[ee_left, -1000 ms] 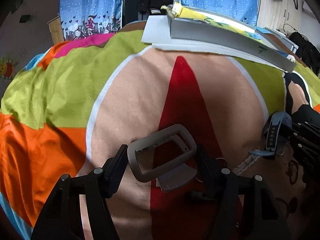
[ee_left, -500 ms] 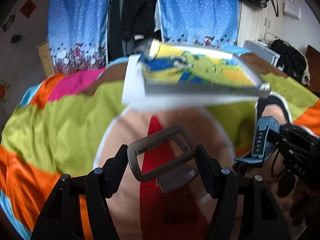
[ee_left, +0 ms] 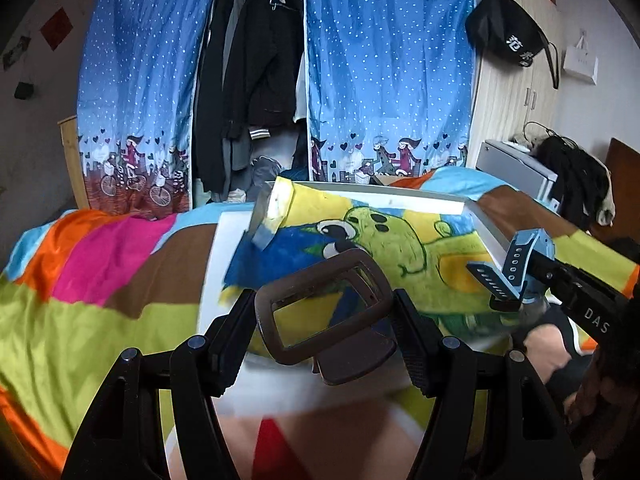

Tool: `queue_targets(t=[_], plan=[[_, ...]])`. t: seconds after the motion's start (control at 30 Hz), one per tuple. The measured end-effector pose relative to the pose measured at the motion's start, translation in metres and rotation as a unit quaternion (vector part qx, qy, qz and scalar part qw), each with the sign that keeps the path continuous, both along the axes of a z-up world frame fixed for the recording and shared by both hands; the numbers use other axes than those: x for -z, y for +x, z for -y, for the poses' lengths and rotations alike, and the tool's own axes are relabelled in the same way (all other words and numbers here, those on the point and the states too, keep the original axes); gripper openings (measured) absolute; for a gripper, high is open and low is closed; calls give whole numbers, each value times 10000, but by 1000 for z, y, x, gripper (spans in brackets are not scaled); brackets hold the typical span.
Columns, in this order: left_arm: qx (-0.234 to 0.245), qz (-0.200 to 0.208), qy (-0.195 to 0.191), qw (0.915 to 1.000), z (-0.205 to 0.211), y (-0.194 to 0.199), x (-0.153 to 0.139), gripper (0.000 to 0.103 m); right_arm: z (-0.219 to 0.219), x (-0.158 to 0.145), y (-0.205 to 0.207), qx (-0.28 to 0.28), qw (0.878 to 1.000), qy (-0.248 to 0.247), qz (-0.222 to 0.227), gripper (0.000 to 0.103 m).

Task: Organize jewelry
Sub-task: 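Carry the clip and watch into the frog tray and open both tools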

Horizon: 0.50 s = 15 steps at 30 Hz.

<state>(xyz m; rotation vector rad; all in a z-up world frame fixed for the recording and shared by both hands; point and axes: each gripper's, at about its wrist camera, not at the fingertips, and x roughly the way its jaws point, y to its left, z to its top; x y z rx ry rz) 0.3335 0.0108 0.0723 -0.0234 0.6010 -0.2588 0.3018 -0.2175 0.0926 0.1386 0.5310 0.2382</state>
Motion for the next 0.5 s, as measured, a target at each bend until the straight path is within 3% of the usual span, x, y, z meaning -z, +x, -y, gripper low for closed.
queue_targets(t=[0.23, 0.5], plan=[[-142, -475, -81, 9987, 1, 44, 26, 61, 10, 33, 33, 324, 9979, -56, -557, 17], [-388, -812, -48, 9959, 0, 54, 51, 62, 5, 60, 37, 252, 9956, -289, -855, 19]])
